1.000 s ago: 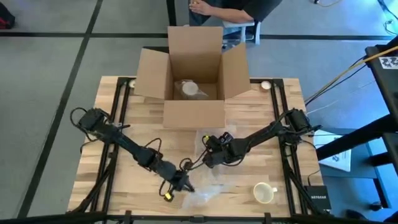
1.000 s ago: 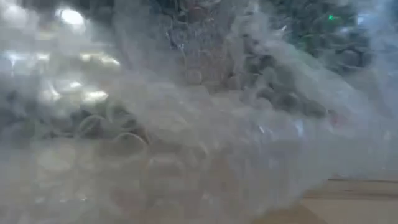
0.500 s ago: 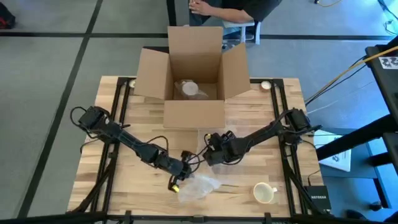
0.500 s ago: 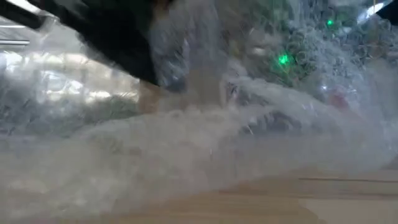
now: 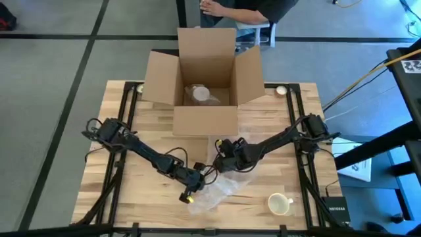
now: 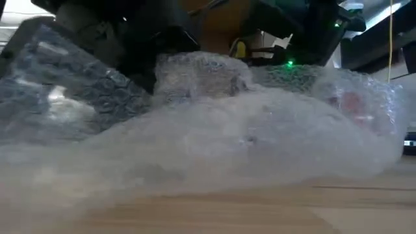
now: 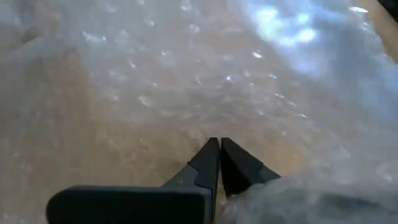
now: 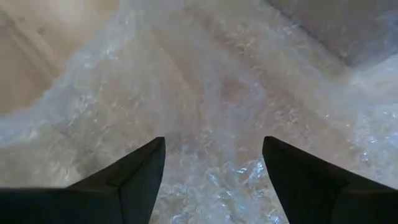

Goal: Wrap mug
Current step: Prepare the bubble wrap

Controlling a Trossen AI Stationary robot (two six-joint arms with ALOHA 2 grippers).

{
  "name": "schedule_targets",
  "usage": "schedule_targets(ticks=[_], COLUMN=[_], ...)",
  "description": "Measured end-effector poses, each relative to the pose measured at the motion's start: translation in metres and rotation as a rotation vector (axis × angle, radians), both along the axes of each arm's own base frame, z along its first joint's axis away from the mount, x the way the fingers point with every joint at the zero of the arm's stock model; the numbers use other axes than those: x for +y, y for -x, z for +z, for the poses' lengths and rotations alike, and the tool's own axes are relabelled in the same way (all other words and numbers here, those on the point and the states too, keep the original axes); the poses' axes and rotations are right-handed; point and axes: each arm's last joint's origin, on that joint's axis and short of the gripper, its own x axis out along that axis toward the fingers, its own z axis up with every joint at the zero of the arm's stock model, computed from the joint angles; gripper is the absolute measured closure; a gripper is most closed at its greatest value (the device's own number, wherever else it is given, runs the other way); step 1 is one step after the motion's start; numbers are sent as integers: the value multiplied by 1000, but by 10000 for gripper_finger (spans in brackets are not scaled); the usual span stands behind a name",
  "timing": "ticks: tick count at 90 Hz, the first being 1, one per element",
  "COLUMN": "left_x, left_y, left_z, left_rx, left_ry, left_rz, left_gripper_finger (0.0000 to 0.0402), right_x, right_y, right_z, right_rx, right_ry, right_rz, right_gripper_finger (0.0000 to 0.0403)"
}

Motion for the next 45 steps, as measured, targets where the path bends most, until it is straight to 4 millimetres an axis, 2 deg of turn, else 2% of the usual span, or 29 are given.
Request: schedule_targets(ticks=[9,22,45], left_x=[0,6,30], left_y=[10,28,59], left_z=[7,29,52], left_rx=[53,109,262], left_ry=[-50,-157,-423], left_rz=[20,68,143], left_gripper_finger=[402,402,402], right_x=[1,5,21], right_y=[0,-1,-21], right_z=[0,3,34], right_rx=[14,58,45], right_ry=[-23,-114,-253], right_rz=[29,117,351], right_gripper_finger=[146,146,146])
